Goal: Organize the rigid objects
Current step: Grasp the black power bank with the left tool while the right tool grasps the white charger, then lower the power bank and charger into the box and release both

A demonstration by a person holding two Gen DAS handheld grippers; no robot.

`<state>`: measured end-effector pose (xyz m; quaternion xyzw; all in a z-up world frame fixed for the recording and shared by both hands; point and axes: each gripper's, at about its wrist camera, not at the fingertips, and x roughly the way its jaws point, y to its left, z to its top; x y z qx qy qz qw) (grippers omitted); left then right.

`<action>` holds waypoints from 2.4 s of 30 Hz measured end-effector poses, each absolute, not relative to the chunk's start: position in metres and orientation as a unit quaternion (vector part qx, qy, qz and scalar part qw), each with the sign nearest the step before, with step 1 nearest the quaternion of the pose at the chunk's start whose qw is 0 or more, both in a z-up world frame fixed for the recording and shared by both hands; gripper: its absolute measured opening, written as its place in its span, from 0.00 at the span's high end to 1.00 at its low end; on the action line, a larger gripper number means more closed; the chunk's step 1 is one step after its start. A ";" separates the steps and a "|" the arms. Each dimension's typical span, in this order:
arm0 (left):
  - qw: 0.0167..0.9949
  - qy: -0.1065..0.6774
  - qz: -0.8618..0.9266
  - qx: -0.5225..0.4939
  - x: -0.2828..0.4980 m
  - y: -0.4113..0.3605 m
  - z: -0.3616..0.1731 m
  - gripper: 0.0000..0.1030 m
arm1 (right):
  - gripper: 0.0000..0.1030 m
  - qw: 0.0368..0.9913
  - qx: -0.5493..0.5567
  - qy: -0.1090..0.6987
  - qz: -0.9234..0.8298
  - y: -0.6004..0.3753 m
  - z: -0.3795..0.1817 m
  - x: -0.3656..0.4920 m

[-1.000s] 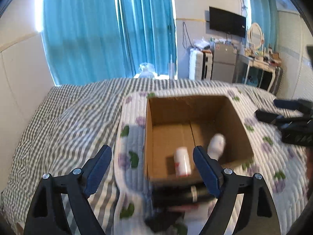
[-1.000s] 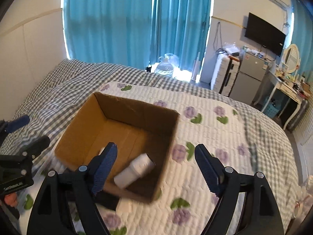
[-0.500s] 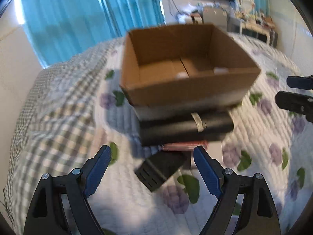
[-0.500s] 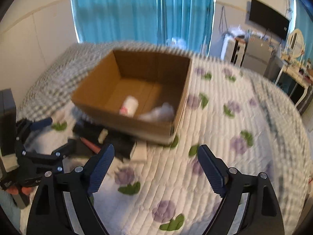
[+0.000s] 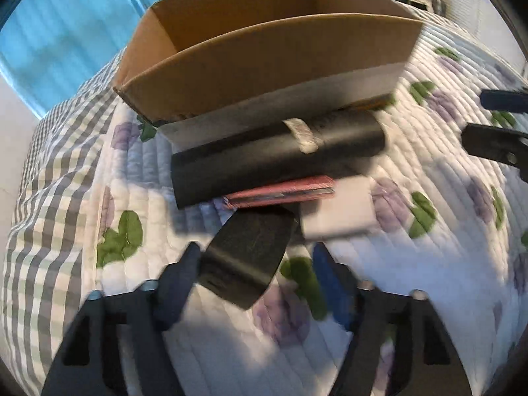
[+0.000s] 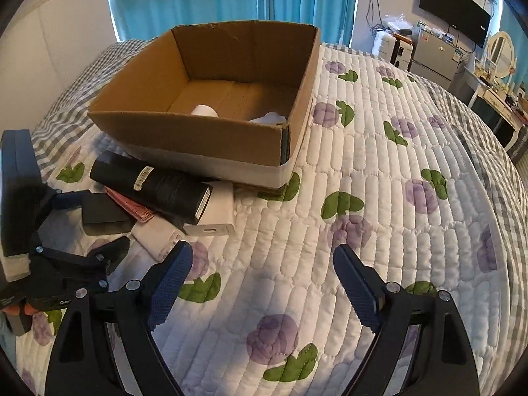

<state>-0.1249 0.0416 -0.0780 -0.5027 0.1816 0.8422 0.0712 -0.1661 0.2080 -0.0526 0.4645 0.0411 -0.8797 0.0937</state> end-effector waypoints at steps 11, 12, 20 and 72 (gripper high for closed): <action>0.082 0.175 0.840 -0.507 -0.121 0.046 -0.076 0.56 | 0.15 0.099 0.472 0.043 -0.875 0.203 -0.060 -0.163; 0.080 0.171 0.843 -0.503 -0.118 0.046 -0.074 0.57 | 0.15 0.098 0.472 0.044 -0.875 0.202 -0.061 -0.163; 0.080 0.086 0.882 -0.455 -0.096 0.024 -0.045 0.61 | 0.15 0.102 0.469 0.048 -0.876 0.189 -0.066 -0.159; -0.009 0.068 0.913 -0.402 -0.066 0.011 0.012 0.62 | 0.31 0.106 0.437 -0.013 -0.893 0.167 -0.031 -0.116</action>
